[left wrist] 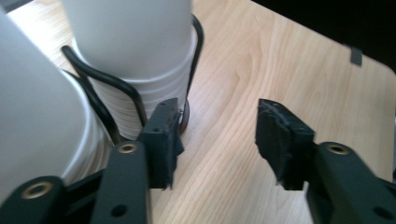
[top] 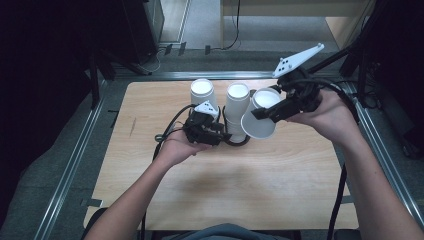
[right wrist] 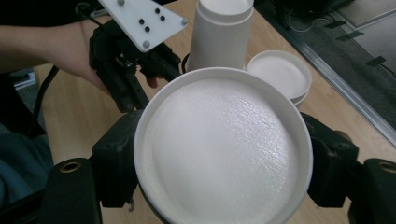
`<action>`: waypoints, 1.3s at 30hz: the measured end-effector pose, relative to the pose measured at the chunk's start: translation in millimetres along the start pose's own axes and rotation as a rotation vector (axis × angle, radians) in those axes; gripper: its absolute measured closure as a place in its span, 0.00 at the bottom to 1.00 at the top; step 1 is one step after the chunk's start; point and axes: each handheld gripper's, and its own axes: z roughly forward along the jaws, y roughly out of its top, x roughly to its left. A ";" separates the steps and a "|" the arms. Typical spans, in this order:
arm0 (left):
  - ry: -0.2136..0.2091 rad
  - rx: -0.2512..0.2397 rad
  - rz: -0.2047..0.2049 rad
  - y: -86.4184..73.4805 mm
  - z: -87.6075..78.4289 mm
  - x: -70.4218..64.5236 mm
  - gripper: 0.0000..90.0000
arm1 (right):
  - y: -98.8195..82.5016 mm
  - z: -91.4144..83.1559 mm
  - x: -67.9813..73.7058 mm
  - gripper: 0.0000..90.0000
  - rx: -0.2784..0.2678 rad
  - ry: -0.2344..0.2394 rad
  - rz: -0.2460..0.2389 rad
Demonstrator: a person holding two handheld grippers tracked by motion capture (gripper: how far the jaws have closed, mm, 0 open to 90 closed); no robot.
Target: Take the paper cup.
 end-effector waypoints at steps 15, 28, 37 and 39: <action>-0.110 -0.016 0.075 -21.0 -1.2 4.6 0.41 | -55.7 41.1 11.6 0.28 0.008 0.097 -0.038; -0.171 0.017 0.046 -40.8 2.6 4.5 0.25 | -85.1 83.2 19.1 0.28 0.028 0.158 -0.031; -0.205 0.013 0.043 -53.0 1.0 5.7 0.05 | -97.4 110.2 23.3 0.28 0.046 0.183 -0.030; -0.209 0.013 0.049 -55.2 1.3 4.9 0.02 | -98.4 114.3 23.6 0.28 0.047 0.187 -0.032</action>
